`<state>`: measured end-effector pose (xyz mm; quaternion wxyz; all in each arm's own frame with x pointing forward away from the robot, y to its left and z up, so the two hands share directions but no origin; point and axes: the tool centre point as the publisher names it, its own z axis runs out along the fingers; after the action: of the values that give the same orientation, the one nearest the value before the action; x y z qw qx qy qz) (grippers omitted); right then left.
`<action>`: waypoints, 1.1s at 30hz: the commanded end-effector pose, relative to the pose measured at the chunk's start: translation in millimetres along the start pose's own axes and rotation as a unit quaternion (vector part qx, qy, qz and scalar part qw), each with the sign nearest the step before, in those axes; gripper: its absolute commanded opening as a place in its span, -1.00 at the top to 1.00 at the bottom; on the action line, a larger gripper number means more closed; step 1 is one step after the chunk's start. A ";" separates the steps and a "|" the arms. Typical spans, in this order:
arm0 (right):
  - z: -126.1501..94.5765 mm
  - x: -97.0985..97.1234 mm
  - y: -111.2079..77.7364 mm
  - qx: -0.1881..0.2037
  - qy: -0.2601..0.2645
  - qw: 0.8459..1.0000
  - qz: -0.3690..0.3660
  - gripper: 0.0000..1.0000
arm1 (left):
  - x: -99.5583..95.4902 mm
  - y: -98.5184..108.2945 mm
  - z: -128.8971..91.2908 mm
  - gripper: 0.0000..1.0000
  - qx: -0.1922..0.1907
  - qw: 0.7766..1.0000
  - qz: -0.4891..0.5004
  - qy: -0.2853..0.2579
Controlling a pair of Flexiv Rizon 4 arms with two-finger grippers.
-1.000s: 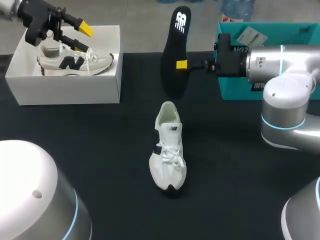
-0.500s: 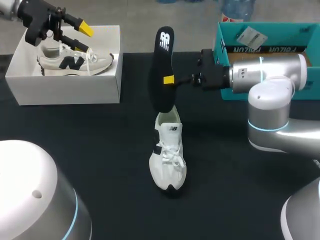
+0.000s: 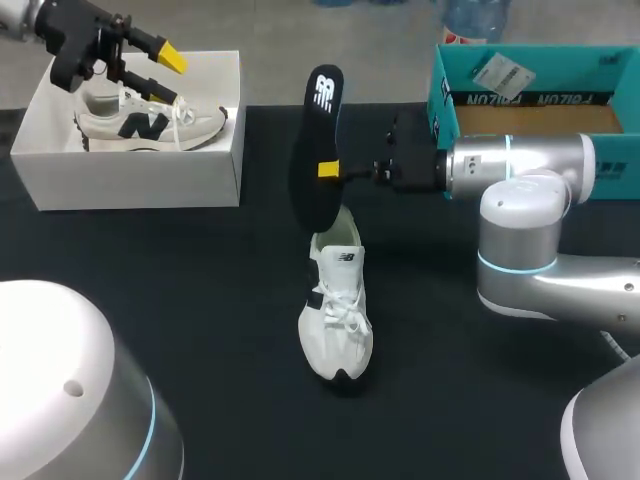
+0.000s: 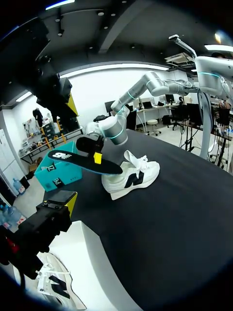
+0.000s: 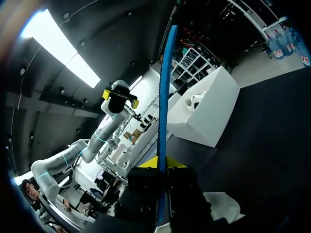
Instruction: Take the shoe out of the shoebox, open the shoe tongue, remove and reinsert the insole, then place the shoe into the shoebox
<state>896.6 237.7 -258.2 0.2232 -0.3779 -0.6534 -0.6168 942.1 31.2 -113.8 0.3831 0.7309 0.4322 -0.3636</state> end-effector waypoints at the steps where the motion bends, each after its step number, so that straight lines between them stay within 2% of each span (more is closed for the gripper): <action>1: 1.0 1.0 -0.3 0.000 -0.002 1.000 0.000 1.00 | -0.6 -0.4 -0.4 -1.00 0.001 1.000 0.000 0.002; 6: 1.4 -3.7 -0.8 -0.007 -0.008 1.000 -0.018 1.00 | -0.6 -0.4 -0.4 -1.00 0.001 1.000 0.000 0.002; 15: 2.2 -22.3 -19.7 -0.004 -0.015 1.000 -0.011 1.00 | -0.6 -0.4 -0.4 -1.00 0.001 1.000 0.000 0.002; 20: 10.3 -23.5 -30.7 0.001 -0.010 1.000 0.005 1.00 | -0.6 -0.4 -0.4 -1.00 0.001 1.000 0.000 0.002; 27: 10.4 -24.6 -49.1 0.014 -0.030 0.999 0.032 1.00 | -0.6 -0.4 -0.4 -1.00 0.001 1.000 0.000 0.002; 33: 6.8 -23.0 -51.1 0.005 -0.038 0.999 0.028 1.00 | -0.6 -0.4 -0.4 -1.00 0.001 1.000 0.000 0.002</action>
<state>878.2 241.8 -310.6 0.2227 -0.4154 -0.6554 -0.5901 942.0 31.2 -113.7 0.3832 0.7309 0.4322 -0.3636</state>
